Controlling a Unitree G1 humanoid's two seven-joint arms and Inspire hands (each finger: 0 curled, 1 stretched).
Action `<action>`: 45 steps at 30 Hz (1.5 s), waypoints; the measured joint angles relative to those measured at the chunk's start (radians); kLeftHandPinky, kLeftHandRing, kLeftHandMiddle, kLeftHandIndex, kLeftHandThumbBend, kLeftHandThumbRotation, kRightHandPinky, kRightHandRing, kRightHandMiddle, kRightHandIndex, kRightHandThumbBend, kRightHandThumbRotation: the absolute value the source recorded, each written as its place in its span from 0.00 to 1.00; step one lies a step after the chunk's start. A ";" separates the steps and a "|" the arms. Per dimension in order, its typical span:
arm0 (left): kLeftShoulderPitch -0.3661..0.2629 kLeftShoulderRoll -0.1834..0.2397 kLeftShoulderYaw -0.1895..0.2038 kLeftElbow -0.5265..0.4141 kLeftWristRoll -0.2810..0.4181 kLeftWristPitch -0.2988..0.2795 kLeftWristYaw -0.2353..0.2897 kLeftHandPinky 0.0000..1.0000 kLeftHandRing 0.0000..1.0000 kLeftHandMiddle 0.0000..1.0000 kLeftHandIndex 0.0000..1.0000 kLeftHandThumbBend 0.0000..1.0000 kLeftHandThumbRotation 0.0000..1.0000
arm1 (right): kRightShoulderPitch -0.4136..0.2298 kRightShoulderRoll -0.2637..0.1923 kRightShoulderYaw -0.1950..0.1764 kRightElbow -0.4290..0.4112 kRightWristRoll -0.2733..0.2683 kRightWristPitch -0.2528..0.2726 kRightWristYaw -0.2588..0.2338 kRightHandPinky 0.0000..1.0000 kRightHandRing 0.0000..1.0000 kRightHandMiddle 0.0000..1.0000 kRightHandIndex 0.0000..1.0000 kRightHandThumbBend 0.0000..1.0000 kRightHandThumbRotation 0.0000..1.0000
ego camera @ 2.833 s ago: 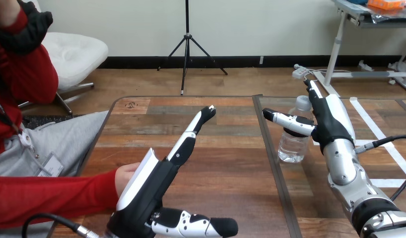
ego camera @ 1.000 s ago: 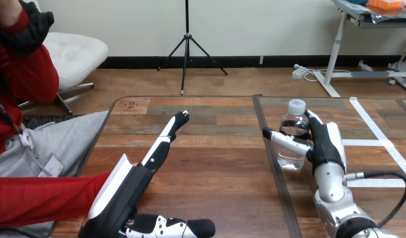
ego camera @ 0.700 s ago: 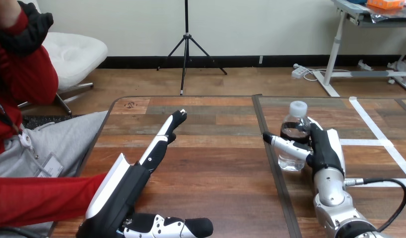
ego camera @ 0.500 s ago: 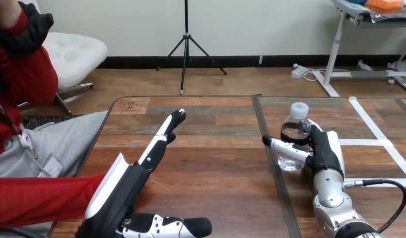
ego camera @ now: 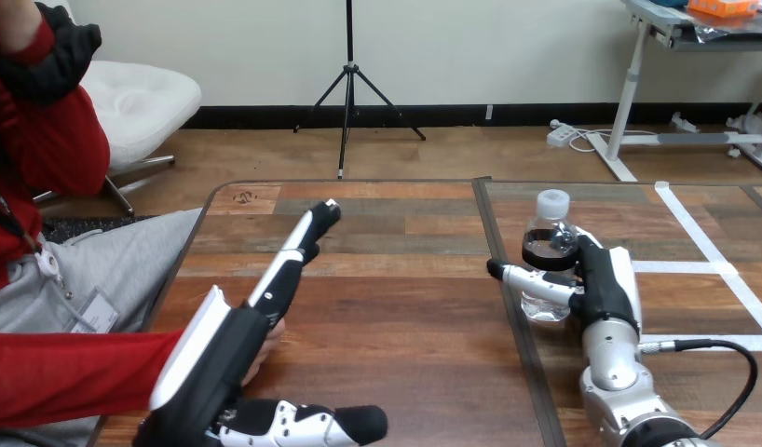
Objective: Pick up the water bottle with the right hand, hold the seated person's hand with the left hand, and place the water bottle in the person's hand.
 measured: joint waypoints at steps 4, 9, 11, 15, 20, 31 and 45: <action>0.000 0.000 0.005 0.000 -0.002 -0.001 -0.004 0.99 1.00 1.00 1.00 1.00 0.55 | 0.003 0.007 -0.006 0.000 0.004 -0.009 -0.001 0.70 0.74 0.77 0.79 1.00 0.06; 0.000 0.000 0.007 0.000 -0.001 -0.003 -0.007 0.99 1.00 1.00 1.00 1.00 0.55 | 0.007 0.014 -0.024 0.000 0.022 -0.017 -0.001 0.65 0.69 0.72 0.74 0.98 0.02; 0.000 0.000 0.008 0.000 0.000 -0.006 -0.007 0.99 1.00 1.00 1.00 1.00 0.56 | 0.007 0.018 -0.031 0.000 0.027 -0.018 -0.004 0.62 0.65 0.69 0.72 0.97 0.01; 0.000 0.000 0.009 0.001 -0.001 -0.010 -0.008 0.99 1.00 1.00 1.00 1.00 0.56 | 0.008 0.028 -0.046 0.000 0.041 -0.025 -0.013 0.60 0.62 0.65 0.68 0.95 0.00; -0.001 0.000 0.008 0.001 -0.007 -0.009 -0.015 1.00 1.00 1.00 1.00 1.00 0.56 | 0.015 0.037 -0.056 0.000 0.045 -0.036 -0.028 0.58 0.59 0.62 0.65 0.93 0.00; -0.001 0.000 0.009 0.001 0.000 -0.011 -0.016 1.00 1.00 1.00 1.00 1.00 0.63 | 0.029 0.041 -0.094 0.000 0.080 -0.071 -0.011 0.54 0.55 0.59 0.60 0.90 0.00; -0.001 0.000 0.010 0.001 0.004 -0.013 -0.017 1.00 1.00 1.00 1.00 1.00 0.65 | 0.032 0.043 -0.129 0.000 0.110 -0.131 -0.004 0.48 0.51 0.55 0.57 0.88 0.00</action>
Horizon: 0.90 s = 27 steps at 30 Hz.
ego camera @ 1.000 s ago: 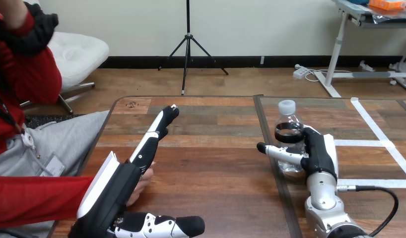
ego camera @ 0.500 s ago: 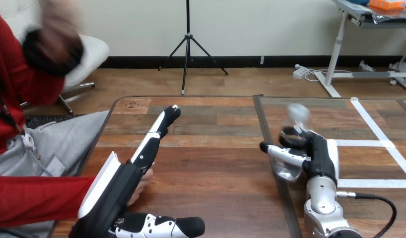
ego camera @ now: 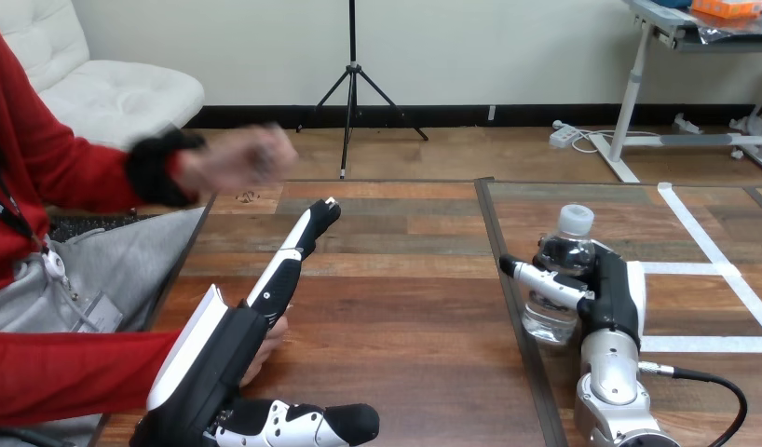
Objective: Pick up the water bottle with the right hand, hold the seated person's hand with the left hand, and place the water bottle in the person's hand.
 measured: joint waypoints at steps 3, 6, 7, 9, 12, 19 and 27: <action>0.000 0.000 0.001 0.000 0.000 0.000 0.000 1.00 1.00 1.00 1.00 1.00 0.65 | 0.000 0.000 0.000 0.000 0.000 -0.013 -0.005 0.48 0.51 0.55 0.56 0.87 0.00; 0.000 0.000 0.002 0.000 0.002 0.000 0.000 1.00 1.00 1.00 1.00 1.00 0.65 | 0.000 0.000 -0.001 0.000 0.002 -0.025 -0.004 0.48 0.51 0.55 0.56 0.87 0.00; 0.000 0.000 0.002 0.000 0.004 0.000 0.001 1.00 1.00 1.00 1.00 1.00 0.65 | 0.000 0.000 -0.002 0.000 0.004 -0.029 -0.003 0.48 0.51 0.55 0.56 0.86 0.00; 0.000 0.000 0.003 0.000 0.005 0.000 0.001 1.00 1.00 1.00 1.00 1.00 0.65 | 0.000 0.001 -0.006 0.000 0.013 -0.037 0.004 0.48 0.51 0.55 0.56 0.86 0.00; 0.000 0.000 0.005 0.001 0.007 0.000 0.001 1.00 1.00 1.00 1.00 1.00 0.65 | 0.000 0.002 -0.014 0.000 0.024 -0.049 0.018 0.48 0.51 0.55 0.56 0.85 0.00; -0.001 0.000 0.011 0.004 0.009 0.000 0.001 1.00 1.00 1.00 1.00 1.00 0.65 | 0.000 0.005 -0.031 0.000 0.048 -0.072 0.039 0.49 0.51 0.55 0.55 0.84 0.00; -0.002 0.000 0.022 0.014 0.010 -0.001 0.001 1.00 1.00 1.00 1.00 1.00 0.64 | 0.000 0.007 -0.040 0.000 0.062 -0.109 0.050 0.48 0.51 0.55 0.54 0.85 0.00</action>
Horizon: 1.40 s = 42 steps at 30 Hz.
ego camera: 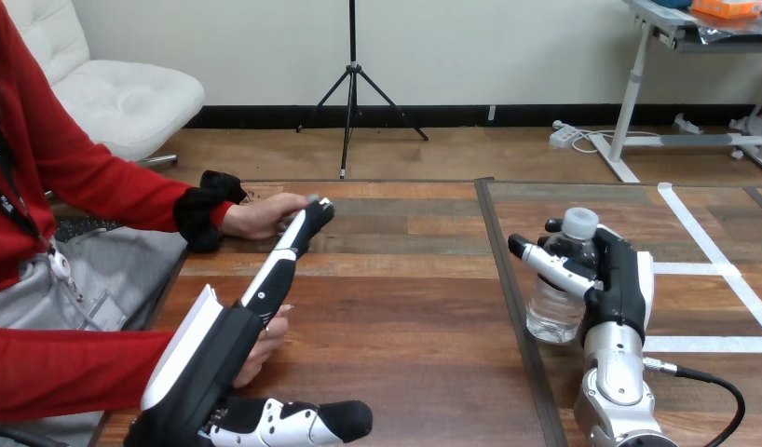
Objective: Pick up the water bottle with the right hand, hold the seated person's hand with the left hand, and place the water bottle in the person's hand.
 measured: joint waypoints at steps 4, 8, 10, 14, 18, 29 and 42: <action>-0.001 0.000 0.005 0.005 0.000 -0.002 0.000 1.00 1.00 1.00 1.00 1.00 0.63 | 0.000 0.001 -0.001 -0.001 0.001 -0.020 0.002 0.49 0.51 0.55 0.55 0.85 0.00; -0.004 0.000 0.010 0.010 0.001 -0.008 0.000 1.00 1.00 1.00 1.00 1.00 0.62 | 0.000 0.002 -0.003 -0.002 0.013 -0.039 0.015 0.49 0.52 0.55 0.55 0.85 0.00; -0.006 0.000 0.012 0.012 0.001 -0.008 0.000 1.00 1.00 1.00 1.00 1.00 0.62 | 0.000 0.003 -0.003 -0.002 0.016 -0.047 0.018 0.49 0.52 0.55 0.55 0.85 0.00; -0.006 0.000 0.015 0.013 0.000 -0.008 0.000 1.00 1.00 1.00 1.00 1.00 0.61 | 0.000 0.007 -0.003 -0.003 0.023 -0.068 0.023 0.49 0.52 0.55 0.55 0.84 0.00; -0.006 0.000 0.015 0.014 -0.001 -0.007 0.000 1.00 1.00 1.00 1.00 1.00 0.61 | 0.000 0.012 -0.003 -0.009 0.034 -0.087 0.033 0.49 0.51 0.55 0.54 0.83 0.00; -0.009 0.000 0.015 0.023 -0.001 -0.007 -0.001 1.00 1.00 1.00 1.00 1.00 0.60 | 0.000 0.031 0.000 -0.031 0.035 -0.120 0.035 0.51 0.53 0.55 0.55 0.81 0.00; -0.010 0.000 0.018 0.023 -0.001 -0.007 -0.001 1.00 1.00 1.00 1.00 1.00 0.62 | 0.000 0.033 -0.002 -0.039 0.042 -0.117 0.071 0.55 0.59 0.62 0.62 0.89 0.00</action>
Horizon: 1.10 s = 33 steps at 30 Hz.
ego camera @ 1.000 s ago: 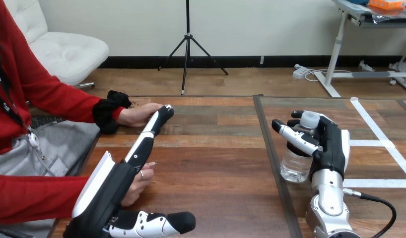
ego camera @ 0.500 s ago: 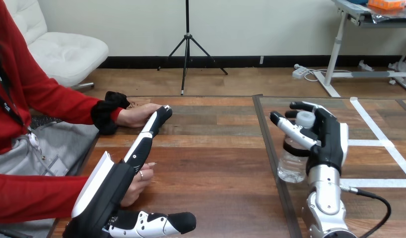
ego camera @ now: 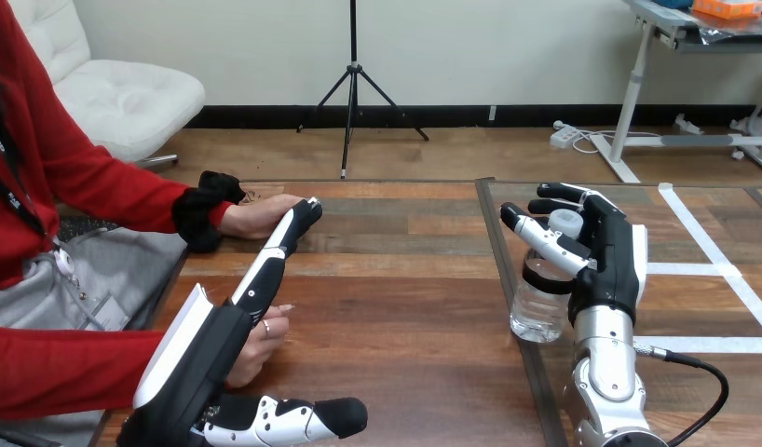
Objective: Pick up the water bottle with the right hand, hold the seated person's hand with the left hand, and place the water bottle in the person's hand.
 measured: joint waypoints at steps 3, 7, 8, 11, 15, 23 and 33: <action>0.000 0.000 0.000 0.000 0.000 0.000 0.000 0.99 1.00 1.00 1.00 1.00 0.62 | 0.000 0.000 -0.001 0.000 0.010 0.006 0.017 0.58 0.61 0.65 0.65 0.91 0.00; 0.000 0.000 0.000 0.000 -0.002 0.000 0.000 0.99 1.00 1.00 1.00 1.00 0.62 | 0.001 -0.003 -0.001 0.000 0.016 0.019 0.038 0.63 0.66 0.71 0.70 0.93 0.00; 0.000 0.000 0.000 0.000 -0.002 0.000 0.000 0.99 1.00 1.00 1.00 1.00 0.62 | 0.001 -0.004 0.000 0.000 0.016 0.023 0.043 0.65 0.67 0.72 0.71 0.93 0.00; 0.000 0.000 0.000 0.000 -0.005 -0.001 0.000 0.99 1.00 1.00 1.00 1.00 0.62 | 0.005 -0.007 0.003 0.000 0.014 0.031 0.055 0.68 0.71 0.75 0.74 0.95 0.01; 0.000 0.001 0.001 0.000 -0.005 -0.006 0.000 0.99 1.00 1.00 1.00 1.00 0.62 | 0.014 -0.009 0.006 0.000 0.010 0.039 0.070 0.74 0.76 0.79 0.80 0.98 0.06; 0.001 0.006 0.003 0.000 -0.010 -0.010 -0.002 1.00 1.00 1.00 1.00 1.00 0.61 | 0.040 -0.012 0.019 0.000 -0.016 0.058 0.083 0.82 0.83 0.83 0.87 1.00 0.19; 0.002 0.014 0.005 0.000 -0.014 -0.010 -0.011 1.00 1.00 1.00 1.00 1.00 0.61 | 0.072 -0.012 0.024 0.000 -0.020 0.079 0.110 0.85 0.86 0.86 0.91 1.00 0.27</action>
